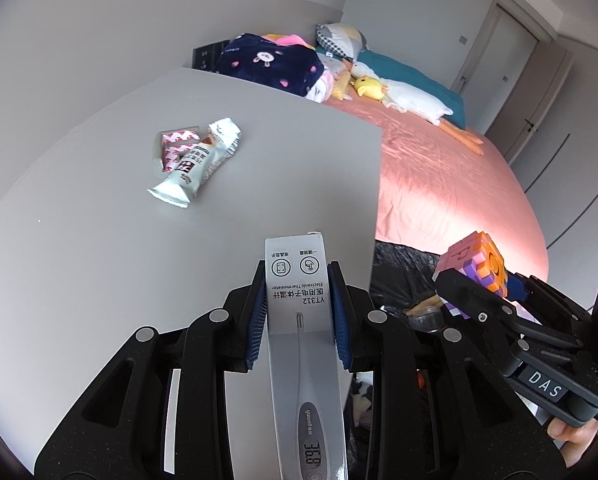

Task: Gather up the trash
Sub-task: 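Carry box and puzzle cube over the trash bag and open both grippers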

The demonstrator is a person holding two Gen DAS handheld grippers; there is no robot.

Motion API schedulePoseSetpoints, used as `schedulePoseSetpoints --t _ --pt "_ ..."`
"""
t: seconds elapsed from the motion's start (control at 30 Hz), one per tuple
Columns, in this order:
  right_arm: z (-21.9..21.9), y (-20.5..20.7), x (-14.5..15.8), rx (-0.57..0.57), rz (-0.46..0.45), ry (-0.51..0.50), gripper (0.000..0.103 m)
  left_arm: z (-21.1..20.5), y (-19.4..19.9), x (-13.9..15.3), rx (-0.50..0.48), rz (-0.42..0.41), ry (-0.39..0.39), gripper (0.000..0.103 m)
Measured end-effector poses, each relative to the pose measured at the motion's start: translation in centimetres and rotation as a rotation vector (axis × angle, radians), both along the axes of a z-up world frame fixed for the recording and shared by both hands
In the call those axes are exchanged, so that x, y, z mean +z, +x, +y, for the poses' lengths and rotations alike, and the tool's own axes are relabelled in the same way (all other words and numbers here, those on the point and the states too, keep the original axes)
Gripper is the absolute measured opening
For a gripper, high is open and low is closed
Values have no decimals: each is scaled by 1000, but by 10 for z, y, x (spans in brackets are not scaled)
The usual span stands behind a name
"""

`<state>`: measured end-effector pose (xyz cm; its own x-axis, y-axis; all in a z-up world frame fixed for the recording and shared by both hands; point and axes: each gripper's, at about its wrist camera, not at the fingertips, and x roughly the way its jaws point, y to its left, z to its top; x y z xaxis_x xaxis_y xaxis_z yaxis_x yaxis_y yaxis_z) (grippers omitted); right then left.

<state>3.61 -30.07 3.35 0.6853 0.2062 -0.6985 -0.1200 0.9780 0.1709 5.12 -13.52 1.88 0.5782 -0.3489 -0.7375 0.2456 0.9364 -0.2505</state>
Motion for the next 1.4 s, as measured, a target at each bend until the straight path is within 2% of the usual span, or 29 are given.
schedulePoseSetpoints --t 0.33,0.83,0.93,0.97,1.13,1.17,1.23,1.3,1.33,1.37,1.4 --pt "-22 -28 3 -38 -19 -4 54 -22 -14 2 -48 -13 -2 29" --pt "-74 -47 -1 -129 -16 28 54 -70 -25 1 -148 -10 17 30" --pt "-86 -50 -1 -159 -19 33 54 -81 -26 2 -170 -20 22 27" --pt "-90 -52 -1 -171 -20 34 54 -86 -25 1 -183 -20 25 19" --pt "-113 -59 0 -230 -21 42 54 -108 -25 -4 -237 -6 33 18" --pt "-117 -60 -1 -239 -14 42 55 -110 -25 -4 -246 -2 28 18" --pt "-124 -63 -2 -275 -11 24 71 -115 -26 -7 -258 16 26 18" --pt "-129 -64 -3 -297 -11 15 74 -117 -27 -9 -265 20 38 26" --pt "-132 -65 -3 -308 -11 15 77 -117 -27 -10 -260 19 39 48" --pt "-134 -66 -4 -315 -10 15 78 -116 -28 -10 -254 13 33 60" --pt "-136 -66 -4 -317 -10 17 78 -115 -29 -10 -253 7 25 60"
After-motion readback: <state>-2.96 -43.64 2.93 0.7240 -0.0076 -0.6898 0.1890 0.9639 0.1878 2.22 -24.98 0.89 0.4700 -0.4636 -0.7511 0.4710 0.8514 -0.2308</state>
